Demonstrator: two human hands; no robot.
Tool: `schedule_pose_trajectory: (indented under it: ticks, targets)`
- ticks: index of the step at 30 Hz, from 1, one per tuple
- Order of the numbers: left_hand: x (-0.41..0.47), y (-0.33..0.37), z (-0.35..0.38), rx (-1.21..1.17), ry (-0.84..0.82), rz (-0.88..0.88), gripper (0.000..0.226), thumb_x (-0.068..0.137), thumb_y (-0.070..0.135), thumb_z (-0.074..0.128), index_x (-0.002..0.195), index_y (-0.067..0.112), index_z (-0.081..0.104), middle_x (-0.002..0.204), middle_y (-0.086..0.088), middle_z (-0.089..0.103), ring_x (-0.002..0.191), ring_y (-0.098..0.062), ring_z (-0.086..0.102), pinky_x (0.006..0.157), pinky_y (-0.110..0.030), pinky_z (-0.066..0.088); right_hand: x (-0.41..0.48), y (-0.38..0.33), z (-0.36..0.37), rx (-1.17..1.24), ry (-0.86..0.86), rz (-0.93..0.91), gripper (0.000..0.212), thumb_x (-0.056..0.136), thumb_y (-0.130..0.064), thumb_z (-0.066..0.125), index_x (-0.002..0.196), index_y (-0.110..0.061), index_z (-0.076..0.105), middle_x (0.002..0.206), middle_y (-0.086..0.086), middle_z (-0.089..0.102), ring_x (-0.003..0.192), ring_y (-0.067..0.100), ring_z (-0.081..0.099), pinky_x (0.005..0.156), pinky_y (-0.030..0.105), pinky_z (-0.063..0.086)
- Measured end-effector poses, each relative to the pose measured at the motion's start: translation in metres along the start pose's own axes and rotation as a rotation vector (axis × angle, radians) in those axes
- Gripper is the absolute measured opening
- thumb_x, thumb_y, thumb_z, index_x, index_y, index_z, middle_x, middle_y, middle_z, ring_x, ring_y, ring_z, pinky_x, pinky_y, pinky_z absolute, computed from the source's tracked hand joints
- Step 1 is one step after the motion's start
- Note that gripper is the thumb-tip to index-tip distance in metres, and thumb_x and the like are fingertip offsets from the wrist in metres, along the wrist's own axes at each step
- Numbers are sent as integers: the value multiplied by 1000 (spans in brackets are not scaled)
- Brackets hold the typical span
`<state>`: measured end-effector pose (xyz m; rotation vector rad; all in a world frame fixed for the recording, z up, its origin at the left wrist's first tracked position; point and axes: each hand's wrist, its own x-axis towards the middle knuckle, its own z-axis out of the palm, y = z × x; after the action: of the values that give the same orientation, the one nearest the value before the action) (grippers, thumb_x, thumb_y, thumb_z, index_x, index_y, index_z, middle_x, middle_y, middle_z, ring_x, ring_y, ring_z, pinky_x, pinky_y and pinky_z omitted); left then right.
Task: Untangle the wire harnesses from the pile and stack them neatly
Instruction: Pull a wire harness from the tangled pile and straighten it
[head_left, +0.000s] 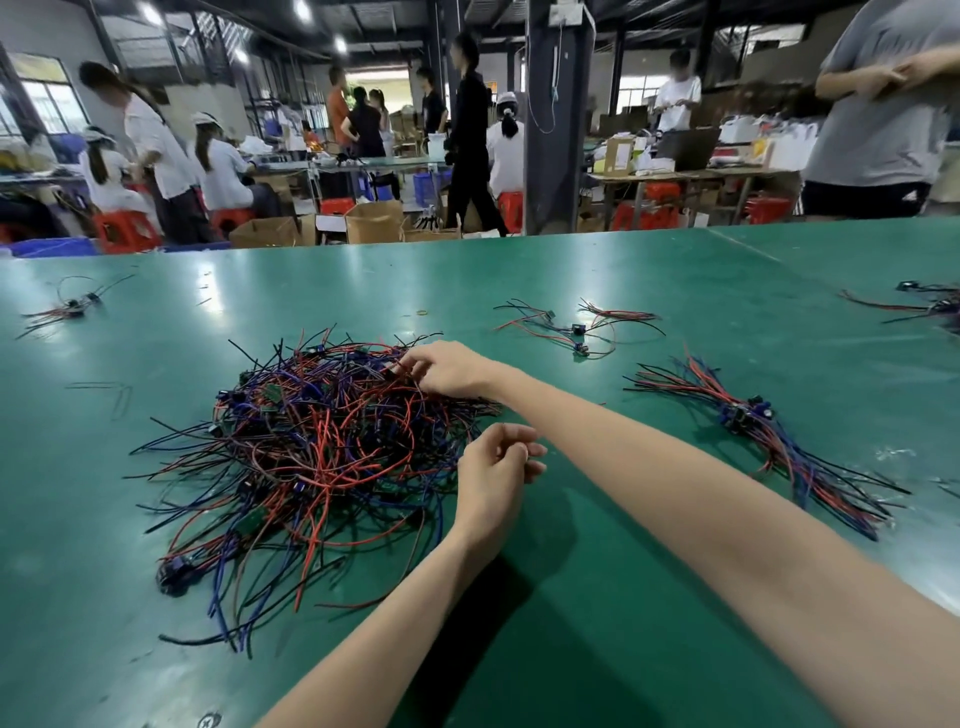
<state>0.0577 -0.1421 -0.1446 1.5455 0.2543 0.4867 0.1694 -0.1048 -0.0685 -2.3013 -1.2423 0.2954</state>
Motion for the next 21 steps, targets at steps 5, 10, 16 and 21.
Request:
schedule_pose_trajectory:
  ticks: [5,10,16,21]
  targets:
    - [0,1,-4,-33,11,-16,32,88,-10,37,80,11,61,74,-5,64,54,-5,58,56,-17,48,-6,-5,0,93,13,42,37,80,-4,70,117,-6,64,112,15,66,93,19,56,75,20,41]
    - [0,4,-4,-43,16,-27,32,88,-10,37,79,11,61,74,-6,64,53,-6,58,55,-16,47,-14,-3,-4,184,245,35,15,84,-8,69,92,5,71,85,19,69,69,17,58,76,25,48]
    - [-1,6,-6,-70,9,-46,29,89,-10,37,86,6,61,75,-6,63,53,-3,57,55,-14,47,-23,-21,-22,861,288,69,15,97,-8,52,84,-11,45,84,19,60,66,24,59,63,32,49]
    - [-1,5,-6,-83,9,-61,28,91,-8,39,85,8,61,74,-6,63,53,-5,57,55,-15,47,-37,-28,-37,833,288,-78,15,98,-9,50,84,-13,44,75,7,69,68,20,68,68,29,48]
